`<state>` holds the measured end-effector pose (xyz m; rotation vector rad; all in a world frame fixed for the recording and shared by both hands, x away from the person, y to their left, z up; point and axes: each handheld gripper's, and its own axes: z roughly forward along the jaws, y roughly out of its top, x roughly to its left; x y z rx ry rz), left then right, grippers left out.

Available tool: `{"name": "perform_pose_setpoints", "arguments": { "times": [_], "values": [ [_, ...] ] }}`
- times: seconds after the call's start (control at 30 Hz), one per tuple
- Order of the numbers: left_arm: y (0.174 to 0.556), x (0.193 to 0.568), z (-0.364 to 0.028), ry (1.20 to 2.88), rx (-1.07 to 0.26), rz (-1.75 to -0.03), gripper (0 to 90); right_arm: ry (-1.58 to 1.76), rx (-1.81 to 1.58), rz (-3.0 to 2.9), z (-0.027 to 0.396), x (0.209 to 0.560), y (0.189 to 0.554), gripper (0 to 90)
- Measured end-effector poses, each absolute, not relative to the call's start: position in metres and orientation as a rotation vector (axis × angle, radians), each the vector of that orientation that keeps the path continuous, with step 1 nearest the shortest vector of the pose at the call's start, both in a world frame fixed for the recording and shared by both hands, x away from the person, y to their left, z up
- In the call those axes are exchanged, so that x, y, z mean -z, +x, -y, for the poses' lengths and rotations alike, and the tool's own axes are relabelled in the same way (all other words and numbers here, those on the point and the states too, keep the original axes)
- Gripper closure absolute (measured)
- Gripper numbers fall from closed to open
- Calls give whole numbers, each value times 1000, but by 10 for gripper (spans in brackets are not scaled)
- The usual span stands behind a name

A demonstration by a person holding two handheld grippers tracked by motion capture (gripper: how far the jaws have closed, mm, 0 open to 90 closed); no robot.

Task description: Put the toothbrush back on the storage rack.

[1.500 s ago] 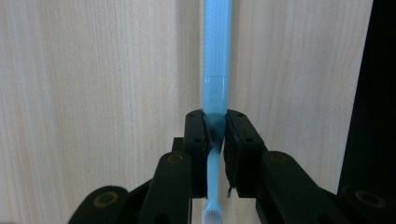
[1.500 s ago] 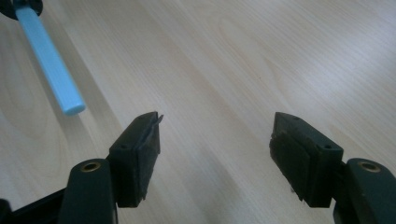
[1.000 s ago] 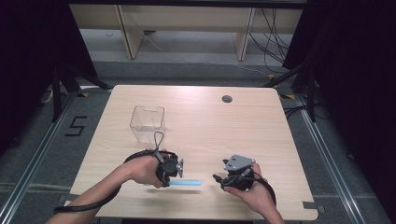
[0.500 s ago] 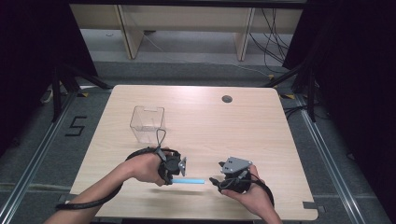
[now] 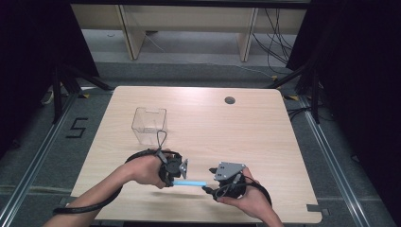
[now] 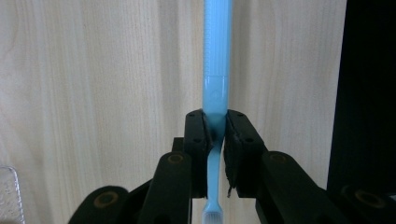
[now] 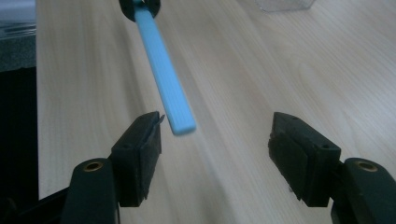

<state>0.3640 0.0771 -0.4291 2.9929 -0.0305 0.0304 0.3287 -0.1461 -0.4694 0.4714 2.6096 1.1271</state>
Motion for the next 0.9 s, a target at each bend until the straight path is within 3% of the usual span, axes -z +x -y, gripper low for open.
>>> {"name": "perform_pose_setpoints", "arguments": {
  "times": [0.57, 0.77, 0.9],
  "values": [
    [363, 422, -79, 2970, -101, 57, 788, 387, -1176, -2671, 131, 464, 324, 378],
    [363, 424, -80, 2960, -84, 61, 789, 303, -1189, -2708, 128, 467, 330, 476],
    [362, 424, -79, 2954, -93, 84, 789, 290, -1186, -2715, 126, 472, 332, 493]
  ]
}}
